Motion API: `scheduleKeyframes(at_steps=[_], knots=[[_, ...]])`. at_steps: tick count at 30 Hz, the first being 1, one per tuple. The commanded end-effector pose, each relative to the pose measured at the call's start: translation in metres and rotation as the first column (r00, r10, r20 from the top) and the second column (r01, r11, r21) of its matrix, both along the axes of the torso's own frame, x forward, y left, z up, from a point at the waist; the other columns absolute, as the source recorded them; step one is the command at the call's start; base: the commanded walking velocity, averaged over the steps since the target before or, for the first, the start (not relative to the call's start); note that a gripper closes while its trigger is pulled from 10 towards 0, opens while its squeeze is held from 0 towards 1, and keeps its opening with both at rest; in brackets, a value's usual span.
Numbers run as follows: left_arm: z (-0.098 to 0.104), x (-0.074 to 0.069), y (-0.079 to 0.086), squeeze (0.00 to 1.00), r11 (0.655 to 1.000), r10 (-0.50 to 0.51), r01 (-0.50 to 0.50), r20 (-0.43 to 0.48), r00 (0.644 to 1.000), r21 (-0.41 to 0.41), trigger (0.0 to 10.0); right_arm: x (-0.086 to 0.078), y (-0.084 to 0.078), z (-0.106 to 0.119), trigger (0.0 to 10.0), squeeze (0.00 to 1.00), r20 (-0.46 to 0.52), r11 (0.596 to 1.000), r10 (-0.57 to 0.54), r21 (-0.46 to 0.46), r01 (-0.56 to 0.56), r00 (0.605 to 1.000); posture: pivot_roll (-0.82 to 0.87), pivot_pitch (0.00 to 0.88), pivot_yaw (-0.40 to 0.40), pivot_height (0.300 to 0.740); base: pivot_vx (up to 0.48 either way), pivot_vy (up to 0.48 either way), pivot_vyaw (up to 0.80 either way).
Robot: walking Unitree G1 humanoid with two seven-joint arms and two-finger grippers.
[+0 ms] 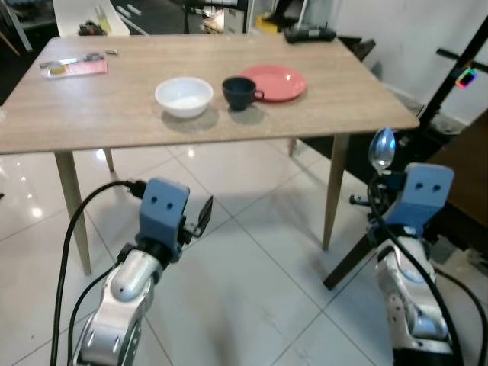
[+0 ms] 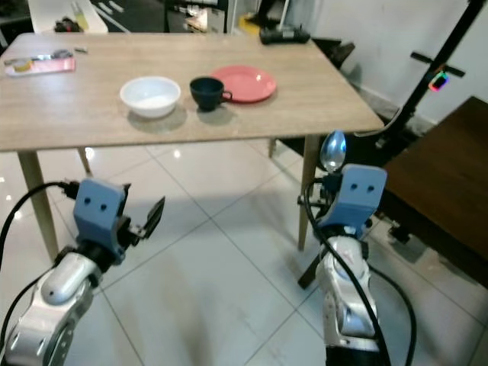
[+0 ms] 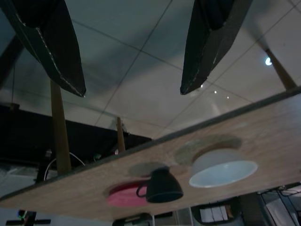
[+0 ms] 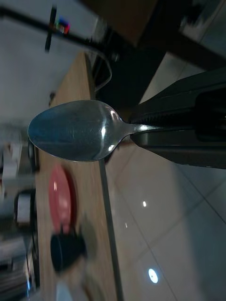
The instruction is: Setting the table
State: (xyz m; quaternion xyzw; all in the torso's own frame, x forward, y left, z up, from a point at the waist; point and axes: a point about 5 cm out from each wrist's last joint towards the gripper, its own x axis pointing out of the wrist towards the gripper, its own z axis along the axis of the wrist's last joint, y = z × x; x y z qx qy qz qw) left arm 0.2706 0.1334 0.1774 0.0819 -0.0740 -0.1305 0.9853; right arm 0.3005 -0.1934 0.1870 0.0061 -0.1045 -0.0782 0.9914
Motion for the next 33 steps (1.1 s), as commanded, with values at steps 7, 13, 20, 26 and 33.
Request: scheduleKeyframes(at_steps=[7,13,20,26,33], knots=[[-0.0044,0.0003,-0.0001,0.0,1.0,0.002,-0.002,-0.026,1.0,0.0,10.0,-0.0006,-0.0009,0.0006,10.0,0.0,0.005,1.0,-0.006,0.003,0.006,1.0,-0.01,0.064,0.046,0.74,0.0,0.0,0.0],[-0.0049,0.0007,0.0004,0.0,1.0,0.003,-0.003,-0.027,1.0,0.004,10.0,-0.0003,-0.0006,0.0004,10.0,0.0,0.004,1.0,-0.006,0.007,0.006,1.0,0.0,0.063,0.046,0.74,0.0,0.0,0.0],[-0.0051,0.0019,0.0019,0.0,1.0,0.01,-0.009,-0.023,1.0,0.016,10.0,0.0003,-0.0002,0.0001,10.0,0.0,0.003,1.0,-0.004,0.022,0.004,1.0,0.0,0.06,0.047,0.74,0.14,0.0,-0.5],[-0.005,0.0021,0.002,0.0,1.0,0.008,-0.008,-0.022,1.0,0.016,10.0,0.0004,-0.0003,0.0003,10.0,0.0,0.004,1.0,-0.006,0.025,0.006,1.0,0.0,0.057,0.046,0.74,0.367,0.0,-0.8],[-0.005,0.0022,0.0018,0.0,1.0,0.007,-0.006,-0.022,1.0,0.015,10.0,0.0009,-0.0005,0.0004,10.0,0.0,0.004,1.0,-0.008,0.025,0.008,1.0,0.0,0.053,0.046,0.74,0.351,0.0,-0.8]])
